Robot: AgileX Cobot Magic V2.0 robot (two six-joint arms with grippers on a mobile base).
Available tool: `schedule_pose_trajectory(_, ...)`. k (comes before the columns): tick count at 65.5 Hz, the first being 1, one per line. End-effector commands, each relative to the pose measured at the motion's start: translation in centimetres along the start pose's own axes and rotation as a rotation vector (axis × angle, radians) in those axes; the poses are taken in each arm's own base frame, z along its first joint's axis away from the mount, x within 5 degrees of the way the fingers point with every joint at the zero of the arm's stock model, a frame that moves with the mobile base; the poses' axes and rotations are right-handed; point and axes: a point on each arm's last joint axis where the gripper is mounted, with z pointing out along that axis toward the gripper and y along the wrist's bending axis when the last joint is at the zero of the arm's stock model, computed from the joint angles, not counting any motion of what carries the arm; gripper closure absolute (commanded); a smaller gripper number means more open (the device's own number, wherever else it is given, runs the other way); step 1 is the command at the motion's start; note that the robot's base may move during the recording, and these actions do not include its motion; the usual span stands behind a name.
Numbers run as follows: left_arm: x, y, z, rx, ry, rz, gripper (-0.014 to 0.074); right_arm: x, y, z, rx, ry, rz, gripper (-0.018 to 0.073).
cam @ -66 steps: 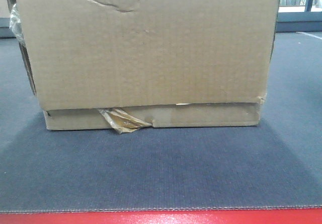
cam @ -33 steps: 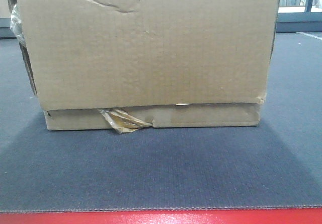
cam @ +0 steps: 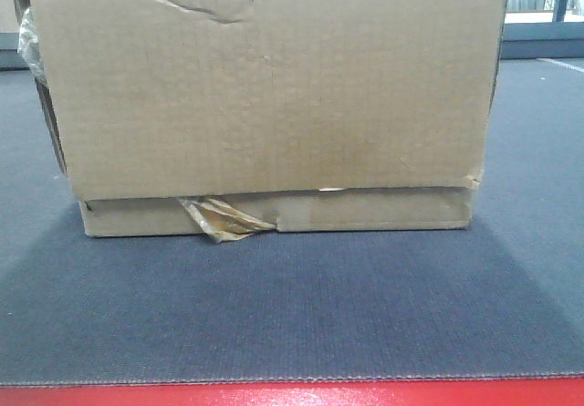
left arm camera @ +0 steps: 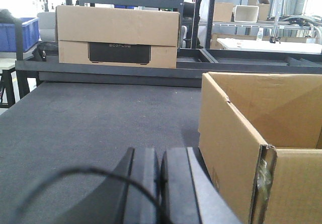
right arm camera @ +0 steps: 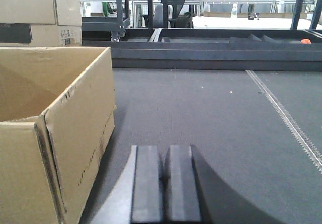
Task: Grab carton from right shelf to conveyor
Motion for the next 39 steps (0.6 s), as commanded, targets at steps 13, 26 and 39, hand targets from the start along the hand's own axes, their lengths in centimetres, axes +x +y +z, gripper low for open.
schedule_pose_trajectory(13,-0.08,-0.03,-0.08,0.003,-0.019,0.000,0.0594,-0.28,-0.03,-0.12,0.004,-0.038,-0.008,0.0627)
schedule_pose_trajectory(26,-0.08,-0.03,-0.08,0.003,-0.019,0.000,0.0594,-0.28,-0.03,-0.12,0.004,-0.038,-0.008,0.0627)
schedule_pose_trajectory(39,0.06,-0.01,-0.05,-0.001,-0.009,0.000,0.0594,-0.28,-0.03,-0.12,0.004,-0.038,-0.008,0.0627)
